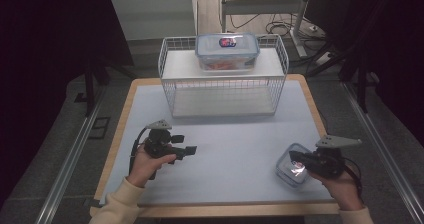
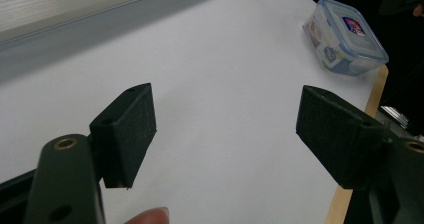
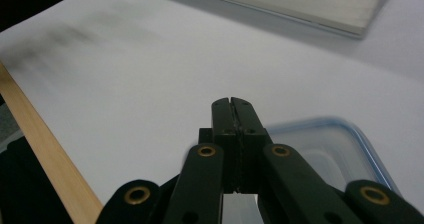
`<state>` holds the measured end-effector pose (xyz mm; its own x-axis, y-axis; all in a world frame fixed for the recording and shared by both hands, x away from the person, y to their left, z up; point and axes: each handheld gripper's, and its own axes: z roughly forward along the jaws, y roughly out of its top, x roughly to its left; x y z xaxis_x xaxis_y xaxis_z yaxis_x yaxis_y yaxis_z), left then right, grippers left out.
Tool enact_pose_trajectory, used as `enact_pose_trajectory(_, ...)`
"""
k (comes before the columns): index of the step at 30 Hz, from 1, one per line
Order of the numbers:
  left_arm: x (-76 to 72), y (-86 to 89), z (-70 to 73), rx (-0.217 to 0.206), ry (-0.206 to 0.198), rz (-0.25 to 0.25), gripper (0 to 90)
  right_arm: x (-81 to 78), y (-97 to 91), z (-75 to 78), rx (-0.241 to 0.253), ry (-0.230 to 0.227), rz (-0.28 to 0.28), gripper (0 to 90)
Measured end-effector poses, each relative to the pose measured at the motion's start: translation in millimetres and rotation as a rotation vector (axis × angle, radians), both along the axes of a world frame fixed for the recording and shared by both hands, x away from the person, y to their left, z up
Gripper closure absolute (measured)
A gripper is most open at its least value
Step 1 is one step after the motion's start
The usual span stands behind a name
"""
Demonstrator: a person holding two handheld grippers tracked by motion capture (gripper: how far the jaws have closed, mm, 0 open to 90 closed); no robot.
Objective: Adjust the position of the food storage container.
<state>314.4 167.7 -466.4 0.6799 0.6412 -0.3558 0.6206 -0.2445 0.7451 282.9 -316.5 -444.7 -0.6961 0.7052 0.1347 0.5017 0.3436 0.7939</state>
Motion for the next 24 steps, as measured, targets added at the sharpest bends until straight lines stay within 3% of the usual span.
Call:
enact_pose_trajectory(6, -0.3, -0.6, -0.3, -0.002, 0.002, -0.003, 23.4, -22.9, -24.6, -3.9, -0.028, 0.002, -0.046, 89.7)
enact_pose_trajectory(11, 0.0, -1.7, -0.8, 0.0, 0.004, -0.003, 23.3, -36.8, -35.2, -22.0, -0.057, 0.047, -0.058, 89.7)
enact_pose_trajectory(20, 0.7, -0.8, -2.0, 0.003, 0.008, 0.001, 23.2, -40.1, -38.0, -33.0, -0.152, 0.088, -0.02, 89.7)
enact_pose_trajectory(24, 1.0, -0.3, -2.1, 0.001, 0.008, 0.004, 23.2, -41.4, -41.9, -36.7, -0.15, 0.104, -0.005, 89.8)
